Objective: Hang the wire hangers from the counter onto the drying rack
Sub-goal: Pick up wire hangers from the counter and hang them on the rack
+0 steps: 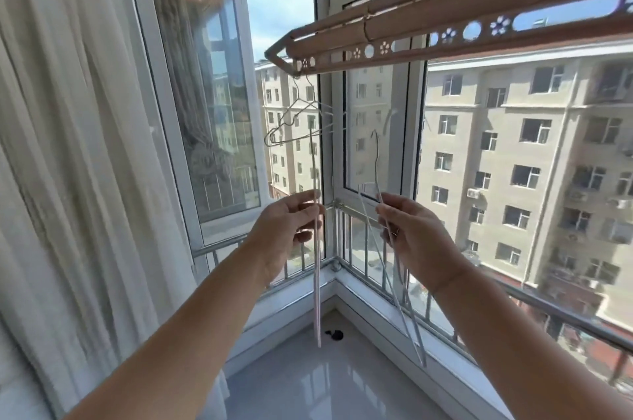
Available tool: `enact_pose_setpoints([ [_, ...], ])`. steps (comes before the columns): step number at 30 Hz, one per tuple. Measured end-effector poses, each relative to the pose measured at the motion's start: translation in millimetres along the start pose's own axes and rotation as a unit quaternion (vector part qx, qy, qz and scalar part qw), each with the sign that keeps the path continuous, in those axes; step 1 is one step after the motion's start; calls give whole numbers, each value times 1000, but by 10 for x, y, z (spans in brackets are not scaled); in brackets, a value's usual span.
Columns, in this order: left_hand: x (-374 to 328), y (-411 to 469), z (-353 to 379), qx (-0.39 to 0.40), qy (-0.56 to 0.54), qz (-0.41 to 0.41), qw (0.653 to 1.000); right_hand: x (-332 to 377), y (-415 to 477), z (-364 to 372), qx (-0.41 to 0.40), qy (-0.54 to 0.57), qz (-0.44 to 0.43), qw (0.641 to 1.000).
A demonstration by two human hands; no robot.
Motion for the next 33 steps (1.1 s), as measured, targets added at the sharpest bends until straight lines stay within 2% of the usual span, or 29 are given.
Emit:
enact_pose_setpoints([
  [8, -54, 1301, -135, 22, -5, 35, 999, 403, 1185, 195, -26, 36, -45, 998],
  [15, -57, 2216, -63, 53, -58, 50, 996, 825, 1902, 174, -41, 33, -95, 994],
  [27, -67, 3141, 255, 156, -109, 47, 981, 1304, 2234, 103, -115, 27, -177, 977],
  [33, -103, 3399, 375, 204, -102, 52, 972, 1372, 2288, 89, -153, 30, -206, 966],
])
Point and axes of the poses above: each hand's wrist, its own y-axis towards the middle knuckle, its own z-axis out of the palm, x = y × z, the point moved 7 cm from there along y, towards the middle knuckle, and after that the axes turned 11 degrees about z, right-handed, at the moved point
